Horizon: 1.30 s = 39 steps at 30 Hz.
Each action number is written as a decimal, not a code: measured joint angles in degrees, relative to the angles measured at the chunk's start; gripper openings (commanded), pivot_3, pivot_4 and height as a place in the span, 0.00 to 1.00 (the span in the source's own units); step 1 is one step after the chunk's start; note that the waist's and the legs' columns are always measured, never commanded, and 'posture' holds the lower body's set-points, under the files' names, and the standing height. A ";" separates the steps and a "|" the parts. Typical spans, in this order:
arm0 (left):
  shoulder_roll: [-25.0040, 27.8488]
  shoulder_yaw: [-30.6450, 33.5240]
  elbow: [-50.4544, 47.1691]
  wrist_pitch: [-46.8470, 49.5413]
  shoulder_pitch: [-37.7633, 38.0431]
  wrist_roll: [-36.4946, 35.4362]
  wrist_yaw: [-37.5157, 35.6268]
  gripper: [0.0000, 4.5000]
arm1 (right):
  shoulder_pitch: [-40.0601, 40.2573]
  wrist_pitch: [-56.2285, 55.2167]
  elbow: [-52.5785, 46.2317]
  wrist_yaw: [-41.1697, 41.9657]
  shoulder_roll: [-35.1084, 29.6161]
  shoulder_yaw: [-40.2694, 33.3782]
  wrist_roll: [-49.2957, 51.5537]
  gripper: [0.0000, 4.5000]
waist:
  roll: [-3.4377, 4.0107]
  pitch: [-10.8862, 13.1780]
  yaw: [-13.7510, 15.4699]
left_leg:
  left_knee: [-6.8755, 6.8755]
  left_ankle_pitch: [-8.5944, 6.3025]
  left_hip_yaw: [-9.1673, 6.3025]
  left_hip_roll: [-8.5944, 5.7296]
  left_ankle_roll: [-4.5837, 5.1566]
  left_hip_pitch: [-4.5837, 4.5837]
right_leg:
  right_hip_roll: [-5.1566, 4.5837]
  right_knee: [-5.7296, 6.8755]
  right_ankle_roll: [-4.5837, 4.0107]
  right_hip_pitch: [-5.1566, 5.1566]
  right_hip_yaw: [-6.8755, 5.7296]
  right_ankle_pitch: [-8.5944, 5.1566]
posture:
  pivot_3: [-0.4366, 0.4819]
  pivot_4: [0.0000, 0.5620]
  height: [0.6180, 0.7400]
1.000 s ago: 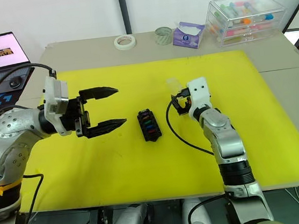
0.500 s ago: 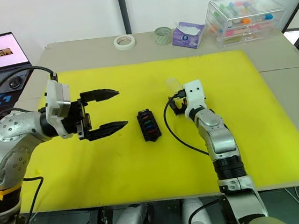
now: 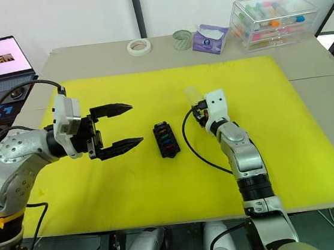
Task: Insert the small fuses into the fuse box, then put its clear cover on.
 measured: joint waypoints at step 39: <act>-22.32 -15.61 1.98 -14.28 23.96 23.72 25.65 1.00 | 2.56 7.90 -13.76 2.96 -6.42 -1.59 0.70 0.41 | 0.06 0.00 0.59 | -0.06 0.01 0.05 0.00 -0.03 0.08 | -0.01 -0.05 0.00 0.10 0.07 0.00 | 0.48 0.27 1.00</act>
